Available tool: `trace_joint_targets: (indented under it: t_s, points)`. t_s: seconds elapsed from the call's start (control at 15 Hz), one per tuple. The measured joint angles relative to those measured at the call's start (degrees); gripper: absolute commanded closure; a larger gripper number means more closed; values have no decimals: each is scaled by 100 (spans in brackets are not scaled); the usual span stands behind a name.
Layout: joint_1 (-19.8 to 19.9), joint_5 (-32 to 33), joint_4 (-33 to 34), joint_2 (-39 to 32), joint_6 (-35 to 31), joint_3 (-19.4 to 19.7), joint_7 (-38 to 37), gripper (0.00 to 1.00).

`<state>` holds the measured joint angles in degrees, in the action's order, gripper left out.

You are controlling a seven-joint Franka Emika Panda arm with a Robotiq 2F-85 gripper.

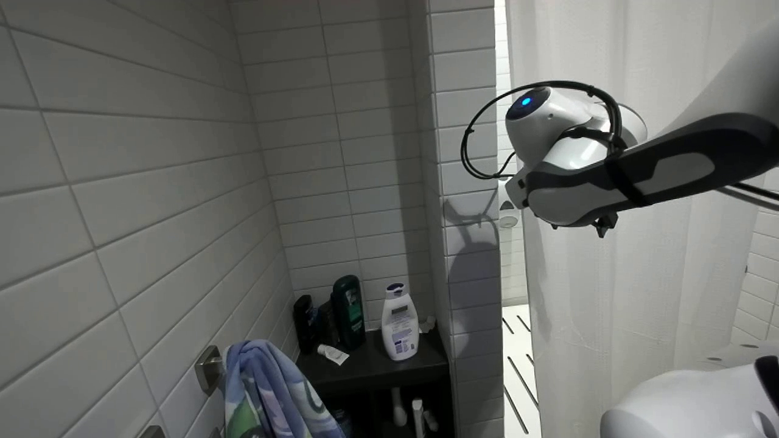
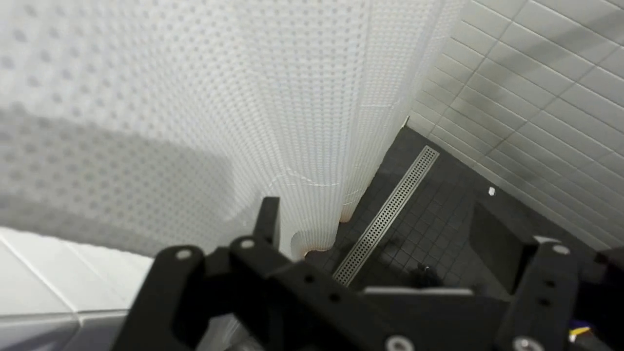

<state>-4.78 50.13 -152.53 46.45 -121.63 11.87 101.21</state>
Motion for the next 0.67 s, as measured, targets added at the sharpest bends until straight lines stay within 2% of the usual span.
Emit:
trace_joint_targets:
  t_s: [0.33,0.67]
  points:
    - [-135,-52,-215,525,-458,283,1520,0]
    - [-240,-378,-392,945,-706,493,2752,0]
